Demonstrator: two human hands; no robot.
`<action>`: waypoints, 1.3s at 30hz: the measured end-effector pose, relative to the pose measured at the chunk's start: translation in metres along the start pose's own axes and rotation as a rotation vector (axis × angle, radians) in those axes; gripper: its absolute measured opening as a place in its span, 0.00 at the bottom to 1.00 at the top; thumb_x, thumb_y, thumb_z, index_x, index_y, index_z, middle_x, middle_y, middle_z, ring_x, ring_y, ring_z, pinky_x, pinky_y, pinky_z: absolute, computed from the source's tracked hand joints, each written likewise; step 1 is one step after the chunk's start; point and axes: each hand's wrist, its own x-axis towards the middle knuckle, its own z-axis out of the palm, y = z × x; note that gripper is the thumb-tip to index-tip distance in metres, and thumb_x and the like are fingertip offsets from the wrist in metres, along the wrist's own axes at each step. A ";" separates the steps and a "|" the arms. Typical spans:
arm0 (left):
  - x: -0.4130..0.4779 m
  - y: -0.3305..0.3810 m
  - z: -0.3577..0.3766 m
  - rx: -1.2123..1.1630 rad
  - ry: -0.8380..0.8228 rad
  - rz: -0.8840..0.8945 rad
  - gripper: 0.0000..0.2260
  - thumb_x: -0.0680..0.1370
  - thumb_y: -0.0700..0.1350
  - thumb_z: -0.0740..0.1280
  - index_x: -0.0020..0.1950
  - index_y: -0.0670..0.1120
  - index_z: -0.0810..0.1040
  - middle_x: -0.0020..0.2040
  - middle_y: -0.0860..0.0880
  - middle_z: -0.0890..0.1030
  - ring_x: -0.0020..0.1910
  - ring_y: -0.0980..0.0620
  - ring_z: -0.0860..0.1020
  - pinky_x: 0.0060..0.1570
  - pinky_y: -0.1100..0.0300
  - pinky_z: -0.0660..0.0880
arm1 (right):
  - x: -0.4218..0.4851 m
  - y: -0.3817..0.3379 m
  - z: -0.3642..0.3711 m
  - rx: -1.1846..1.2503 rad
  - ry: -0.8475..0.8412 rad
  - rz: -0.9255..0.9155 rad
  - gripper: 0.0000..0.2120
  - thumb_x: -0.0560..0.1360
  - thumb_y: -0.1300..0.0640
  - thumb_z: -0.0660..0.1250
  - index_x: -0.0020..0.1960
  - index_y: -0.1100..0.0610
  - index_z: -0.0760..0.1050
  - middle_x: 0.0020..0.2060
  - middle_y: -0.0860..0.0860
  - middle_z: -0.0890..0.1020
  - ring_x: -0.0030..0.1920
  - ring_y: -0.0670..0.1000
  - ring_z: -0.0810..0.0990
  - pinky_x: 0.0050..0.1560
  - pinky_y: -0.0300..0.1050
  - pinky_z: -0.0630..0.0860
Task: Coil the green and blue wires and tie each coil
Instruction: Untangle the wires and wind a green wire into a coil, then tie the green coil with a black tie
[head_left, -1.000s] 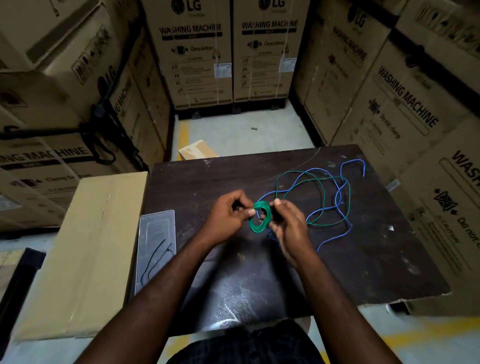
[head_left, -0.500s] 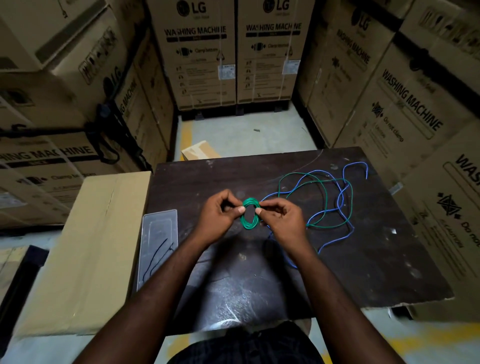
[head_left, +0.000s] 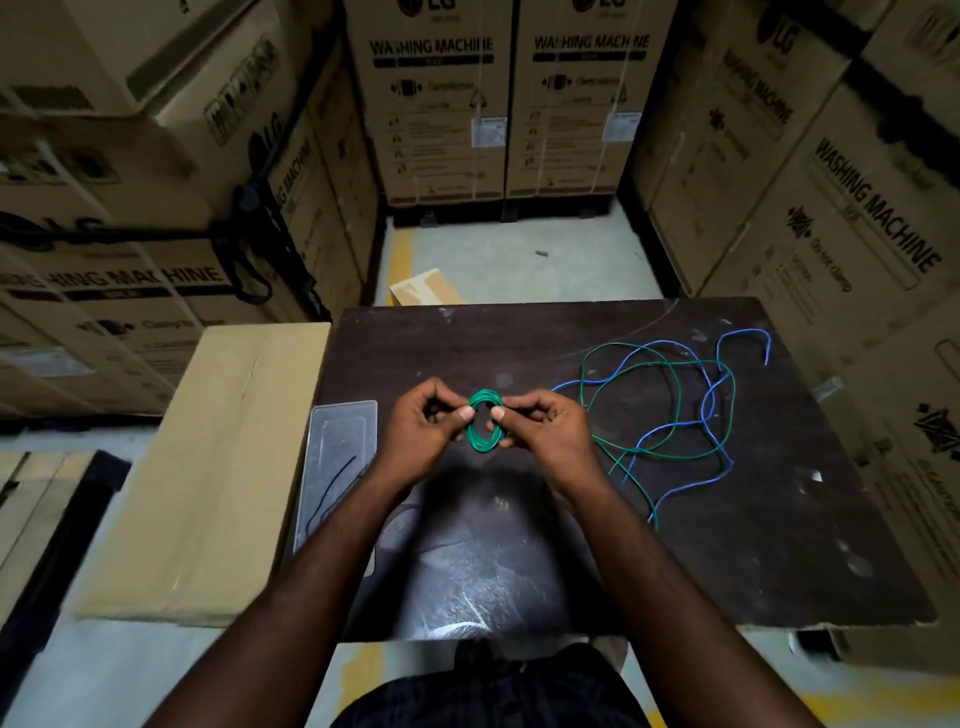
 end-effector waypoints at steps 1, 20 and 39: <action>-0.001 -0.001 -0.003 -0.021 0.009 -0.012 0.06 0.74 0.31 0.69 0.42 0.39 0.75 0.35 0.46 0.78 0.33 0.57 0.76 0.33 0.66 0.76 | 0.000 0.002 0.003 0.019 0.001 0.009 0.06 0.69 0.70 0.72 0.41 0.60 0.79 0.35 0.52 0.85 0.34 0.48 0.82 0.31 0.39 0.79; -0.047 -0.075 -0.061 0.030 0.233 -0.275 0.03 0.77 0.35 0.67 0.48 0.37 0.79 0.35 0.47 0.82 0.33 0.58 0.80 0.33 0.65 0.77 | 0.010 0.078 0.055 -0.383 -0.114 0.094 0.09 0.67 0.68 0.75 0.34 0.57 0.78 0.32 0.55 0.82 0.26 0.45 0.78 0.29 0.40 0.77; -0.079 -0.149 -0.123 0.717 0.370 -0.498 0.04 0.74 0.43 0.69 0.46 0.46 0.82 0.48 0.45 0.85 0.51 0.44 0.81 0.48 0.61 0.71 | 0.015 0.118 0.079 -0.495 -0.138 0.194 0.08 0.67 0.66 0.75 0.34 0.56 0.79 0.29 0.55 0.81 0.22 0.43 0.75 0.25 0.35 0.71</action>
